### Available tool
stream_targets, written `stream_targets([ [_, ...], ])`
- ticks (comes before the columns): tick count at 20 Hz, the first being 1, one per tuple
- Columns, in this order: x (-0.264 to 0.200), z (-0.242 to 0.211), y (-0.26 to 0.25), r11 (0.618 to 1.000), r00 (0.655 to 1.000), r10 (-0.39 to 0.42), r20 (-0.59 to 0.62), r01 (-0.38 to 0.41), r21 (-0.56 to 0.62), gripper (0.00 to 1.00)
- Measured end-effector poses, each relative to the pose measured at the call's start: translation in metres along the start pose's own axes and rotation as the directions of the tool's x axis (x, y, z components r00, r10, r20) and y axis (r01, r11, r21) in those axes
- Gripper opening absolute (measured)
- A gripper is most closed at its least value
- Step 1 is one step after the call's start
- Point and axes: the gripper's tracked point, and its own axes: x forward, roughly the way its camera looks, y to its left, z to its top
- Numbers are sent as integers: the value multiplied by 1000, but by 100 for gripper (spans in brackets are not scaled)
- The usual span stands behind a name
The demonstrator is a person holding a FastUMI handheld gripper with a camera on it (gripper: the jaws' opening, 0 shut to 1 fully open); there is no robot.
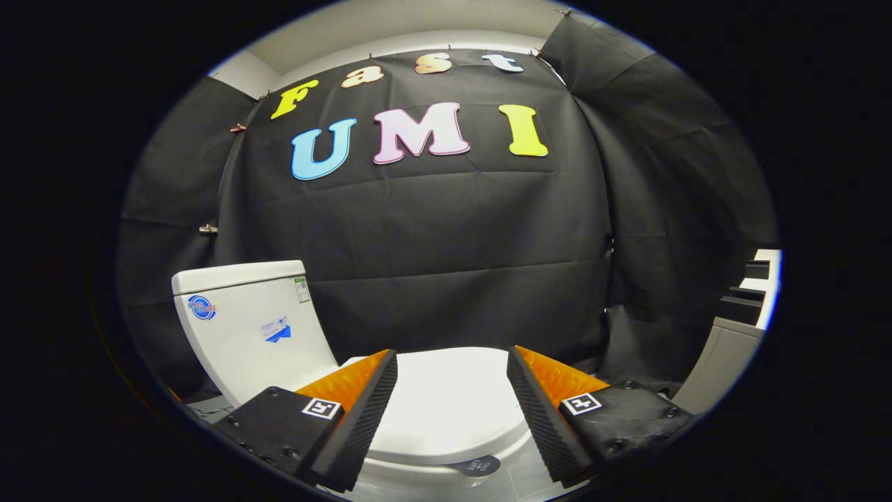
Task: Open the toilet lid.
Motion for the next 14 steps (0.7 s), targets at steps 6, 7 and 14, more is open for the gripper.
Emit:
stream_targets([
  [6, 0, 0, 2, 1000, 1000, 4, -2, -4, -5, 99],
  [7, 0, -1, 2, 1000, 1000, 4, -2, -4, -5, 99],
  [14, 0, -2, -1, 1000, 1000, -1, -6, 1, 2, 99],
])
